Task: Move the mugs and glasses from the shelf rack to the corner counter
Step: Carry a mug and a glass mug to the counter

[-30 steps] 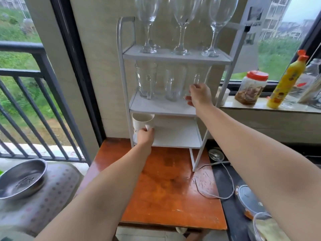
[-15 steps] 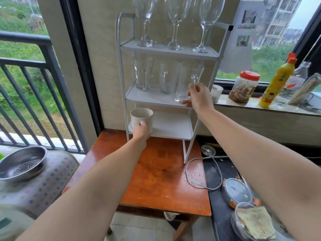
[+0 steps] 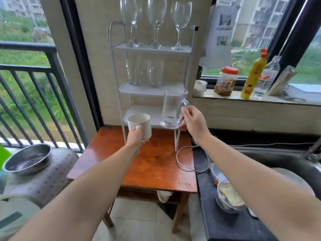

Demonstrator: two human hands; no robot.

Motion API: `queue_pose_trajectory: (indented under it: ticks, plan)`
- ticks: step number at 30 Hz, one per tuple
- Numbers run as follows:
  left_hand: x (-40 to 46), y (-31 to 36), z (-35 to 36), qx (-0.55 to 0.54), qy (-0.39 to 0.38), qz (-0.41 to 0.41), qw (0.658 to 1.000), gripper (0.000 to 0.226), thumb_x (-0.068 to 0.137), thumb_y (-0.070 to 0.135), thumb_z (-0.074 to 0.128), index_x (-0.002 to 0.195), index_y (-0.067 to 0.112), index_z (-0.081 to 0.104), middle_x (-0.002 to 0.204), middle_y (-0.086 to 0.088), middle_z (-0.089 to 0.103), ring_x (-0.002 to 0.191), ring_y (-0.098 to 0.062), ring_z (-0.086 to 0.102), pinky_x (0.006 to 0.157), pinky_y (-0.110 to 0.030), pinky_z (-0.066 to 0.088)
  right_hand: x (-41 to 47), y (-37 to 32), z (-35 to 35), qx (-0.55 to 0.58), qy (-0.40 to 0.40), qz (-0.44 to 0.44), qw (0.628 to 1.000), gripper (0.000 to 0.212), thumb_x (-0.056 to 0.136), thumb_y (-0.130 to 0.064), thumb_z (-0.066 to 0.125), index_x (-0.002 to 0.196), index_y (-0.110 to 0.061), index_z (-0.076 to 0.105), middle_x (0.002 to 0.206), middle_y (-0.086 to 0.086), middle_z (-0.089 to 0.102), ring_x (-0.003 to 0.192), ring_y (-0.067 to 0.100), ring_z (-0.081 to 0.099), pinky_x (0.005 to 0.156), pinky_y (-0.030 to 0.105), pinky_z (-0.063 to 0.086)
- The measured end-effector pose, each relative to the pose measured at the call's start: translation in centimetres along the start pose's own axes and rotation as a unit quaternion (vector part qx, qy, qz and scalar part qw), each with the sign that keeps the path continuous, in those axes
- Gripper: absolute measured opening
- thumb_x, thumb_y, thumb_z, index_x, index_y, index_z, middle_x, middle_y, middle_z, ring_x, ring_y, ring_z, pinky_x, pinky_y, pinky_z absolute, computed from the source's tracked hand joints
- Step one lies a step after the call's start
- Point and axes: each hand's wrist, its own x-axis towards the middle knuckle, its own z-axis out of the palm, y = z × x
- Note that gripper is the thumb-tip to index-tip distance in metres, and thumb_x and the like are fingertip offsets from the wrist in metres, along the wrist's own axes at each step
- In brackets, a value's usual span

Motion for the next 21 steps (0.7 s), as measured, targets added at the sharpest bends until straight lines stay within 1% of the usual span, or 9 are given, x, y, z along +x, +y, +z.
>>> queue_pose_trajectory:
  ticks: [3,5,6,9,12,14,16,19,21]
  plan:
    - [-2.3,-0.7,-0.2,0.033,-0.033,0.011,0.999,0.035,0.098,0.019,0.035,0.126,0.001,0.046,0.075,-0.006,0.043,0.055,-0.016,0.054,0.079,-0.04,0.047,-3.7,2.2,-1.3,-0.005,0.01,0.048,0.999,0.031,0.095,-0.032,0.049,0.067,-0.021,0.051,0.062,-0.003,0.055,0.044,0.012,0.061,0.057,0.034,0.049]
    - [-4.4,-1.2,-0.3,0.06,-0.068,0.017,0.996,0.029,0.099,0.02,0.035,0.122,0.009,0.046,0.079,-0.007,0.046,0.062,-0.016,0.051,0.077,-0.038,0.051,-6.3,3.2,-2.2,-0.009,0.034,0.086,0.996,0.034,0.091,-0.039,0.052,0.06,-0.023,0.051,0.056,-0.004,0.055,0.046,0.017,0.061,0.06,0.037,0.048]
    - [-5.9,-1.9,-0.4,0.072,-0.085,0.013,0.994,0.027,0.098,0.02,0.035,0.12,0.009,0.047,0.076,-0.005,0.044,0.061,-0.015,0.048,0.075,-0.037,0.053,-8.4,3.9,-2.7,-0.009,0.053,0.108,0.993,0.036,0.09,-0.041,0.053,0.059,-0.022,0.051,0.055,-0.004,0.055,0.044,0.017,0.061,0.059,0.036,0.047]
    - [-9.3,-3.8,-0.3,0.1,-0.13,-0.009,0.986,0.021,0.098,0.017,0.036,0.107,0.005,0.051,0.064,-0.003,0.038,0.056,-0.013,0.04,0.074,-0.038,0.056,-13.7,4.9,-3.7,-0.003,0.095,0.158,0.983,0.041,0.095,-0.038,0.052,0.061,-0.015,0.049,0.054,0.0,0.049,0.032,0.005,0.051,0.043,0.022,0.042]
    - [-13.3,-6.3,0.2,0.133,-0.176,-0.042,0.974,0.018,0.098,0.016,0.037,0.1,0.006,0.051,0.065,-0.005,0.039,0.056,-0.015,0.042,0.079,-0.045,0.056,-19.8,5.8,-4.9,-0.04,0.145,0.201,0.968,0.043,0.095,-0.039,0.051,0.059,-0.016,0.048,0.053,-0.001,0.05,0.04,0.013,0.053,0.045,0.025,0.04]
    - [-15.8,-7.7,1.2,0.159,-0.206,-0.043,0.965,0.022,0.097,0.014,0.037,0.083,0.009,0.052,0.065,-0.007,0.04,0.053,-0.015,0.046,0.068,-0.037,0.055,-23.2,6.4,-6.1,-0.051,0.17,0.224,0.958,0.042,0.095,-0.039,0.051,0.058,-0.017,0.048,0.053,0.001,0.053,0.046,0.018,0.054,0.049,0.028,0.042]
    - [-18.2,-9.1,2.2,0.15,-0.233,-0.057,0.959,0.026,0.097,0.013,0.038,0.073,0.013,0.05,0.061,-0.006,0.041,0.041,-0.011,0.051,0.056,-0.029,0.048,-26.5,6.8,-7.5,-0.046,0.203,0.256,0.944,0.041,0.094,-0.035,0.051,0.058,-0.016,0.049,0.052,0.003,0.054,0.044,0.018,0.056,0.048,0.027,0.043]
    - [-21.3,-11.2,3.7,0.179,-0.289,-0.075,0.938,0.023,0.096,0.022,0.042,0.075,0.018,0.05,0.072,-0.002,0.052,0.058,-0.014,0.056,0.051,-0.027,0.053,-31.2,7.0,-9.9,-0.033,0.256,0.289,0.922,0.034,0.093,-0.023,0.049,0.06,-0.014,0.051,0.052,0.004,0.054,0.041,0.019,0.058,0.039,0.021,0.042]
    - [-23.4,-12.4,5.1,0.188,-0.321,-0.074,0.925,0.022,0.096,0.02,0.042,0.076,0.019,0.05,0.075,-0.002,0.052,0.064,-0.016,0.054,0.048,-0.025,0.054,-34.4,7.1,-11.5,-0.032,0.285,0.308,0.907,0.032,0.091,-0.02,0.048,0.06,-0.013,0.053,0.052,0.003,0.054,0.041,0.02,0.06,0.039,0.021,0.042]
